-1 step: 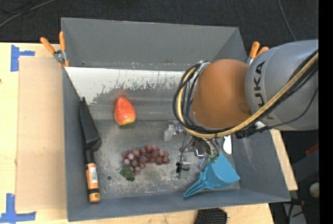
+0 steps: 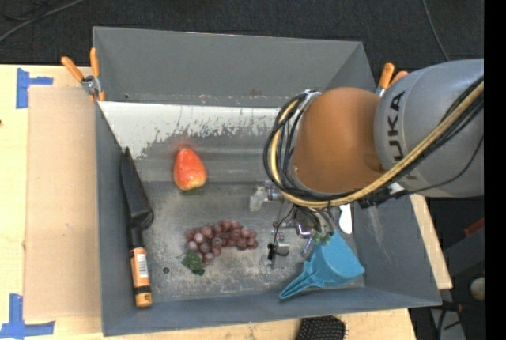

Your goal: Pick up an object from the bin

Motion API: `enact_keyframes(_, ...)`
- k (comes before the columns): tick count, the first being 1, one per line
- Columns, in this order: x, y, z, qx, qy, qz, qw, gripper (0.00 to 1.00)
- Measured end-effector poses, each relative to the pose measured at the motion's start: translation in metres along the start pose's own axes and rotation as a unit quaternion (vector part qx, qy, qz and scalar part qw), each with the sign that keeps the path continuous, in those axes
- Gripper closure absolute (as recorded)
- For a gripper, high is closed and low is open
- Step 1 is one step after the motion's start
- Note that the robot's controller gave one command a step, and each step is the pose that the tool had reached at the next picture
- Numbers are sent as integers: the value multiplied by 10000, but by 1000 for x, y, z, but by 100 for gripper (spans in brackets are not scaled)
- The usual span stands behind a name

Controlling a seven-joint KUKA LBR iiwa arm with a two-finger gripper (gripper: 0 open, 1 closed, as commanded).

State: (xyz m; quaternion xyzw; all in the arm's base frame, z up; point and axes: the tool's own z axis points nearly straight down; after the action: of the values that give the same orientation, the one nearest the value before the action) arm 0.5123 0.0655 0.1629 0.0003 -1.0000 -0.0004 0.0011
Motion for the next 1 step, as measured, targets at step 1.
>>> enact_keyframes(1,-7,38,57,-2,-19,-205,9998,0)
